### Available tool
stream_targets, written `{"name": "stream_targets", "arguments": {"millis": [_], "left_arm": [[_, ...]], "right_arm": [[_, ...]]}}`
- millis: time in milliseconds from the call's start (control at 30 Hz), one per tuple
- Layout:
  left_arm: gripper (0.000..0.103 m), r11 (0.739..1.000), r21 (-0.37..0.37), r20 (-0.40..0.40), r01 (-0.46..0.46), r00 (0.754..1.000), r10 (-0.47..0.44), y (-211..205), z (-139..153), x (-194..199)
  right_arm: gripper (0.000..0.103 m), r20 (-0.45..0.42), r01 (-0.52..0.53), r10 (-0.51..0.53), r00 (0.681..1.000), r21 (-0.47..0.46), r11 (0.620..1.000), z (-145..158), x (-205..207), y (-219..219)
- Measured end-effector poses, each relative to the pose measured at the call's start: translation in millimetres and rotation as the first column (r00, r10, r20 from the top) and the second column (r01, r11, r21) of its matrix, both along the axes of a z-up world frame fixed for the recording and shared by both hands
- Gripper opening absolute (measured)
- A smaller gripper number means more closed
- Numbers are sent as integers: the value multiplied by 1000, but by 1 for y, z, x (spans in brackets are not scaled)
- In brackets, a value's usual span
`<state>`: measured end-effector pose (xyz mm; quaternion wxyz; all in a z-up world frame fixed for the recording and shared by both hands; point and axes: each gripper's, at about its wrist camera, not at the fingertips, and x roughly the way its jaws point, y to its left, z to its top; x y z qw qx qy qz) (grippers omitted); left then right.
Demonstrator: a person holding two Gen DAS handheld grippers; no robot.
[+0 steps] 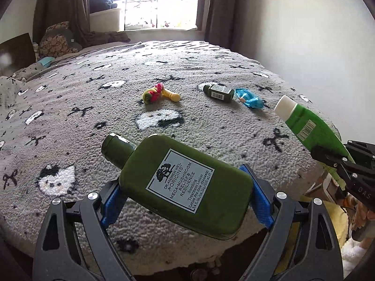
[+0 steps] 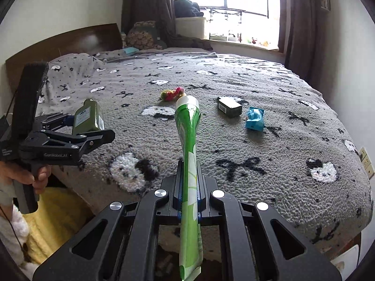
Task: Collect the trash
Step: 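Lower both tools into the floor bin and open both to drop the items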
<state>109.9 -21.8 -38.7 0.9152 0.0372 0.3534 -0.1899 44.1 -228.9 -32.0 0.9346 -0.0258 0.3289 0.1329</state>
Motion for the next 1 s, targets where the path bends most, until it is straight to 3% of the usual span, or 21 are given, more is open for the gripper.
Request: {"name": "stream_targets", "arguments": {"millis": [467,1000], "left_arm": [[85,998,-10,-20,58,998,-58,11,-24,-92],[85,997,-18,-249,72,966,-74,15,-111,-130]], "right_arm": [[10,-38,-30,31,999,44,999,-18,-61,4],[10,-256,-55,82,963,111,992,-92,-80,17]]}}
